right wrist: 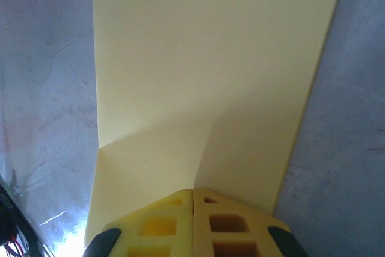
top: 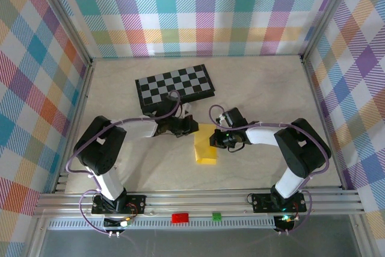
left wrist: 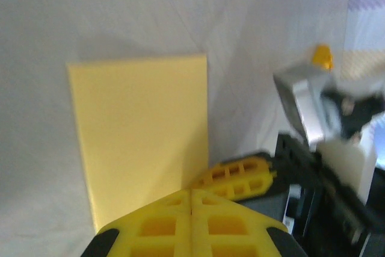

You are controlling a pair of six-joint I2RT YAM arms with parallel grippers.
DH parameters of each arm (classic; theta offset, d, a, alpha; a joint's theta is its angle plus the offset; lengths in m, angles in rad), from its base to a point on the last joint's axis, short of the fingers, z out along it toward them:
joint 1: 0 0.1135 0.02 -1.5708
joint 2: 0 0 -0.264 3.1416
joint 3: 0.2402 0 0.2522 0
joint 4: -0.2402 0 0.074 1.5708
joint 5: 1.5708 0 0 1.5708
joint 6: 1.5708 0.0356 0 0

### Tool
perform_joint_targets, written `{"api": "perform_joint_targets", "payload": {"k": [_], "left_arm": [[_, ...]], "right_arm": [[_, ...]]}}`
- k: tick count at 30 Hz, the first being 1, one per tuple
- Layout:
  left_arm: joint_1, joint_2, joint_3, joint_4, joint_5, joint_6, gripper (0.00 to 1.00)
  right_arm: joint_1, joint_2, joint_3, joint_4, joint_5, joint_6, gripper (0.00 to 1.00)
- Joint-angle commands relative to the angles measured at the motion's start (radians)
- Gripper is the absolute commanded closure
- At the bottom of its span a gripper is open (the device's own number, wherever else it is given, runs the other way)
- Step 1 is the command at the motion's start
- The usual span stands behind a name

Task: Fold a paper plane with a square sheet of paper (pick it up from the middle)

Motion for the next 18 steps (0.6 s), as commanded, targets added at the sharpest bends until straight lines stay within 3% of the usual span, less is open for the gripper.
{"api": "perform_joint_targets", "payload": {"k": [1,18], "left_arm": [[-0.038,-0.008,-0.032,0.006,0.075,-0.007,0.99],[-0.069,0.04,-0.142,-0.084,-0.012,0.096,0.99]], "right_arm": [[-0.006,0.018,-0.013,-0.096,0.098,-0.008,1.0],[-0.006,0.019,-0.046,-0.076,0.092,0.006,1.0]]}}
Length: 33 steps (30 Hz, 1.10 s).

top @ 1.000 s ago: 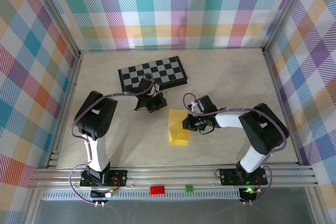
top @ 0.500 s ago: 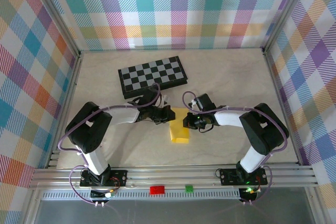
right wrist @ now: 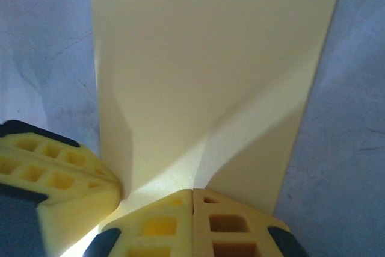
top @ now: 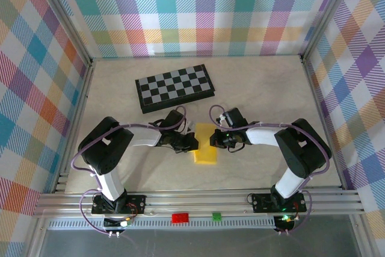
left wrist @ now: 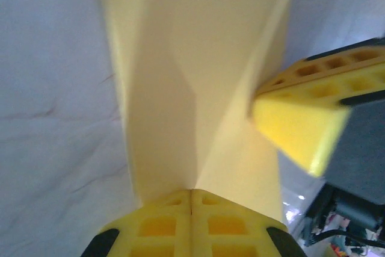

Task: Fold a paper plane with a square sheet of paper (pick it up from the middle)

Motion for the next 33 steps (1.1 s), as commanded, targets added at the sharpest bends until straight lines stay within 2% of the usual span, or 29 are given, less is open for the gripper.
{"api": "perform_joint_targets", "payload": {"k": [1,6,14,17,24,33], "left_arm": [[-0.002,0.008,-0.04,-0.068,-0.042,0.057,0.99],[-0.002,-0.052,-0.096,-0.111,-0.1,0.092,0.99],[-0.008,-0.187,-0.044,-0.095,-0.054,0.027,1.0],[-0.026,-0.172,-0.011,-0.046,-0.008,-0.012,1.0],[-0.081,-0.054,0.018,0.031,0.023,-0.042,1.0],[-0.082,-0.07,-0.101,-0.03,-0.028,0.027,1.0]], "right_arm": [[-0.006,0.023,-0.039,-0.084,0.084,0.005,1.0],[-0.006,0.019,-0.043,-0.084,0.085,0.007,1.0],[-0.006,0.012,-0.044,-0.091,0.091,0.01,1.0],[-0.006,0.004,-0.05,-0.087,0.095,0.014,1.0],[-0.006,0.007,-0.053,-0.087,0.096,0.014,1.0],[-0.006,0.01,-0.056,-0.081,0.096,0.015,1.0]]}}
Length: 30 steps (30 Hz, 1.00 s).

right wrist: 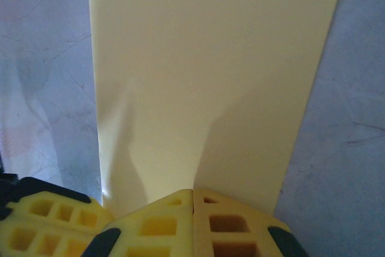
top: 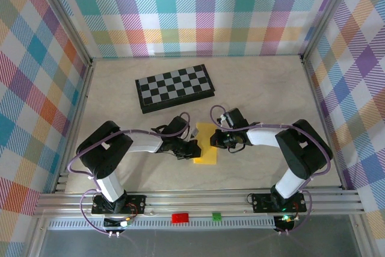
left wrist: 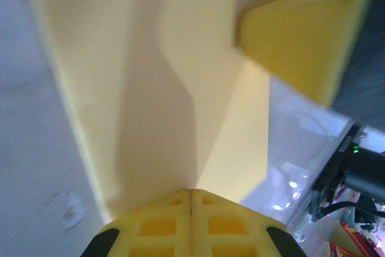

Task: Fold a paper plane with a square sheet of paper (pick it up from the middle)

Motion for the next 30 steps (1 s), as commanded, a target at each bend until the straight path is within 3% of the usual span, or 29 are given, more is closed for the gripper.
{"api": "perform_joint_targets", "payload": {"k": [1,8,15,23,30], "left_arm": [[0.001,-0.039,-0.064,-0.065,-0.037,0.051,1.0],[0.001,-0.128,-0.155,-0.071,-0.068,0.072,1.0],[0.002,-0.237,-0.089,-0.056,-0.105,0.036,1.0],[0.004,-0.045,0.059,-0.012,-0.112,0.015,1.0],[0.004,0.026,0.011,0.019,-0.108,0.014,1.0]], "right_arm": [[-0.006,0.022,-0.039,-0.095,0.084,0.0,1.0],[-0.006,0.027,-0.038,-0.098,0.083,-0.003,1.0],[-0.006,0.025,-0.035,-0.104,0.086,-0.005,1.0],[-0.006,0.036,-0.032,-0.096,0.082,-0.001,1.0],[-0.006,0.032,-0.033,-0.099,0.084,-0.002,1.0]]}}
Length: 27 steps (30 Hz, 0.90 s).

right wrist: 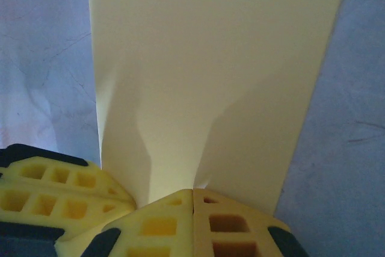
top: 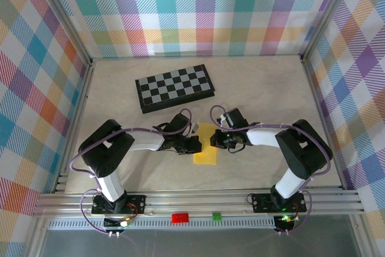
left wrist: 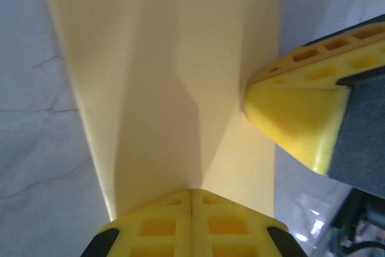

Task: Fold a paper plane with a square sheet of paper (pick it up from the middle)

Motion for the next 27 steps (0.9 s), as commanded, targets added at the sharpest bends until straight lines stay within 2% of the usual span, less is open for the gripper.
{"api": "perform_joint_targets", "payload": {"k": [1,9,12,18,21,27], "left_arm": [[0.001,-0.003,-0.059,-0.007,-0.003,0.003,1.0],[0.002,-0.135,-0.246,-0.012,0.023,0.05,0.99],[-0.004,-0.192,-0.248,-0.064,0.031,0.094,0.99],[-0.018,-0.289,-0.19,-0.143,-0.04,0.134,0.99],[-0.017,-0.286,-0.16,-0.086,-0.041,0.083,0.99],[-0.018,-0.166,-0.116,0.123,0.054,-0.029,0.98]], "right_arm": [[-0.006,0.032,-0.033,-0.099,0.086,-0.002,1.0],[-0.006,0.023,-0.038,-0.093,0.081,-0.002,1.0],[-0.006,0.021,-0.037,-0.094,0.08,-0.002,1.0],[-0.006,0.025,-0.035,-0.097,0.083,-0.005,1.0],[-0.006,0.031,-0.033,-0.097,0.08,-0.003,1.0],[-0.006,0.032,-0.032,-0.098,0.083,-0.002,1.0]]}}
